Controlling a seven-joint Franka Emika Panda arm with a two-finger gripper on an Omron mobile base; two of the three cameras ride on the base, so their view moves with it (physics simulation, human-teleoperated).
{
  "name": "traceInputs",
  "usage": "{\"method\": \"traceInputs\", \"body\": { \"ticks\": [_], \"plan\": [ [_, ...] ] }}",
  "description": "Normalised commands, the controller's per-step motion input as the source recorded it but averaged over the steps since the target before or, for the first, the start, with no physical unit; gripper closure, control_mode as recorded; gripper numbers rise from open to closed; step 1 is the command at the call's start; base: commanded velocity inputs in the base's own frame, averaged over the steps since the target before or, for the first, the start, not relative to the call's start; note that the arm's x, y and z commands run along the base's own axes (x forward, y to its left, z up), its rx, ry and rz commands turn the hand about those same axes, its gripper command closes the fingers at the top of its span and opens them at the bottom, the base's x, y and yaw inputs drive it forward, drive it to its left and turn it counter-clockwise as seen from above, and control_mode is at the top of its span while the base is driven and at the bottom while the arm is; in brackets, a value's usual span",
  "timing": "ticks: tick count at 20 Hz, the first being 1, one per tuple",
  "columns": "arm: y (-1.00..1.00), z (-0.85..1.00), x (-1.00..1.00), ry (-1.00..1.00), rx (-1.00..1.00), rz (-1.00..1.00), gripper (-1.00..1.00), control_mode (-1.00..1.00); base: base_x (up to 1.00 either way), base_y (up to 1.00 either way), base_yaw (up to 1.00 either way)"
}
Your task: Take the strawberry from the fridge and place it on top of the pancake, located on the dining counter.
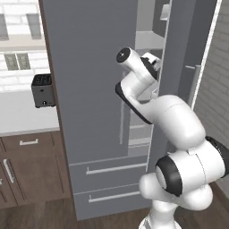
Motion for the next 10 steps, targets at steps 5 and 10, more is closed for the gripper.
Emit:
{"method": "traceInputs", "body": {
  "ticks": [5,10],
  "plan": [
    [-0.84,0.00,-0.37,-0.03,0.00,0.00,-1.00,-1.00,0.00,0.00,0.00],
    [-0.87,0.00,-0.98,-0.13,0.00,0.00,-1.00,-1.00,0.00,0.00,0.00]
  ]
}}
